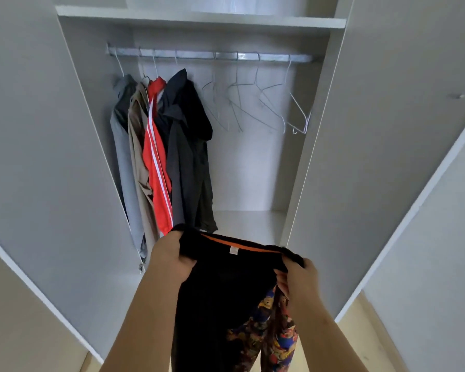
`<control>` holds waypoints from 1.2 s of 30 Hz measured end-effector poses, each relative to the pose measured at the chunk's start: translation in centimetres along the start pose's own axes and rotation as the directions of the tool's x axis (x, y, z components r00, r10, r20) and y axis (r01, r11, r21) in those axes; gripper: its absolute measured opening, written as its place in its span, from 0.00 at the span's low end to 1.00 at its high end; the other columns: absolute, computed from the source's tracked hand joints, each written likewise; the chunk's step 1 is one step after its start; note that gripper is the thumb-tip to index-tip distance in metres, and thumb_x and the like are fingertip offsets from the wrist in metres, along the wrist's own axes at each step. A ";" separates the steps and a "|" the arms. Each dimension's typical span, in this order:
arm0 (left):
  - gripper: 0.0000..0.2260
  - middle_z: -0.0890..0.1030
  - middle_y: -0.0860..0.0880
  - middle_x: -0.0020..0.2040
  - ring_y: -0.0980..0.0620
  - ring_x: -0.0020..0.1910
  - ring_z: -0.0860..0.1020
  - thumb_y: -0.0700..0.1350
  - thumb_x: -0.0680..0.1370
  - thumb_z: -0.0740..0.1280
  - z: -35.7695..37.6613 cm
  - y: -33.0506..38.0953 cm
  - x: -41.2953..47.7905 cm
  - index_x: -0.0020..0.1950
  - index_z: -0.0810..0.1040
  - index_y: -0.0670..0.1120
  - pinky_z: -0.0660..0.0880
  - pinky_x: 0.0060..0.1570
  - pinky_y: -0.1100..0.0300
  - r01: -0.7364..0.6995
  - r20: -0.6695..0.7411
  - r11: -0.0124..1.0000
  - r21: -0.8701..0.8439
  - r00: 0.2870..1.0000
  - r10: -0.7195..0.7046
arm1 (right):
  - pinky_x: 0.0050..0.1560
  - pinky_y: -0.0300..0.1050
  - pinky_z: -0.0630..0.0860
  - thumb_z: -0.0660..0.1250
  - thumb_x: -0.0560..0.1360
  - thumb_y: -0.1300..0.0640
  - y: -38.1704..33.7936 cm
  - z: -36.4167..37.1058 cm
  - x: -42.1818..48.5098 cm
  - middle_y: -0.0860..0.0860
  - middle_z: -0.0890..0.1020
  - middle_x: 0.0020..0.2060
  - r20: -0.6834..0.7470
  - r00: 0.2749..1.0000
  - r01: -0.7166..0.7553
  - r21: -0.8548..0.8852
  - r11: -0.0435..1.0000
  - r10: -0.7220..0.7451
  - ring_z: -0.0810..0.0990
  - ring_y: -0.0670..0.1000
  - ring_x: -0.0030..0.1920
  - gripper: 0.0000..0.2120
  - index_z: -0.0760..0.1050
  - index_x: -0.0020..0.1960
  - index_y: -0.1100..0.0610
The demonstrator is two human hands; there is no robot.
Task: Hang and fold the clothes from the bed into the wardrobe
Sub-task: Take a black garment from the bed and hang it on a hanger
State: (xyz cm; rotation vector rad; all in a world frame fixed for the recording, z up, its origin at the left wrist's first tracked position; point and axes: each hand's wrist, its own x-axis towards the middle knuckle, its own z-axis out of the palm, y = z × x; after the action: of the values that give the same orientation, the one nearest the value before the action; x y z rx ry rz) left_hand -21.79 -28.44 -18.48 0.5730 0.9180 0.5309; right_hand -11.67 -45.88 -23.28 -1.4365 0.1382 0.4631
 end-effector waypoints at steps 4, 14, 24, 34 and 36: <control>0.05 0.74 0.46 0.38 0.50 0.35 0.73 0.38 0.77 0.60 3.0 3.0 3.9 0.42 0.72 0.43 0.71 0.35 0.56 -0.051 -0.011 0.996 0.073 0.999 0.052 | 0.19 0.36 0.62 0.62 0.76 0.63 -1.6 3.7 4.3 0.53 0.72 0.23 -0.011 1.000 0.028 -0.023 0.999 -0.029 0.65 0.46 0.20 0.06 0.72 0.41 0.63; 0.04 0.77 0.45 0.39 0.49 0.39 0.76 0.36 0.74 0.63 8.8 7.3 13.4 0.47 0.75 0.42 0.76 0.40 0.55 -0.122 -0.041 0.992 -0.032 0.992 0.121 | 0.28 0.41 0.68 0.64 0.75 0.60 -5.3 11.4 16.9 0.52 0.76 0.24 0.102 0.995 0.024 -0.067 0.997 -0.017 0.71 0.49 0.25 0.09 0.72 0.36 0.57; 0.10 0.74 0.48 0.23 0.57 0.21 0.72 0.32 0.76 0.57 18.9 10.4 20.6 0.37 0.73 0.40 0.73 0.25 0.68 -0.316 -0.107 0.904 -0.288 0.949 0.297 | 0.28 0.37 0.70 0.63 0.75 0.60 -11.6 15.1 29.3 0.55 0.81 0.34 0.300 0.954 0.083 -0.235 0.968 -0.009 0.74 0.48 0.28 0.05 0.71 0.51 0.55; 0.10 0.71 0.51 0.19 0.57 0.16 0.69 0.35 0.75 0.54 21.6 13.7 23.9 0.36 0.69 0.43 0.71 0.20 0.68 -0.329 -0.149 0.854 -0.403 0.944 0.293 | 0.36 0.38 0.72 0.61 0.77 0.61 -16.8 22.0 32.8 0.51 0.79 0.35 0.409 0.888 0.311 -0.193 0.931 -0.212 0.75 0.47 0.34 0.08 0.76 0.43 0.51; 0.11 0.69 0.52 0.18 0.57 0.14 0.67 0.35 0.76 0.54 21.6 14.8 24.7 0.35 0.67 0.44 0.68 0.17 0.69 -0.308 -0.121 0.859 -0.409 0.951 0.284 | 0.39 0.37 0.72 0.61 0.77 0.60 -18.1 24.0 32.9 0.48 0.79 0.36 0.433 0.853 0.390 -0.159 0.907 -0.291 0.75 0.46 0.36 0.09 0.76 0.41 0.49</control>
State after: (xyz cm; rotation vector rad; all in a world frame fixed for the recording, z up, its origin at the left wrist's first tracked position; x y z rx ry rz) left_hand 6.21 -6.69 -12.56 0.3015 0.7371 1.0035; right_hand 20.68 -16.30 -15.22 -1.5330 -0.5196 0.4780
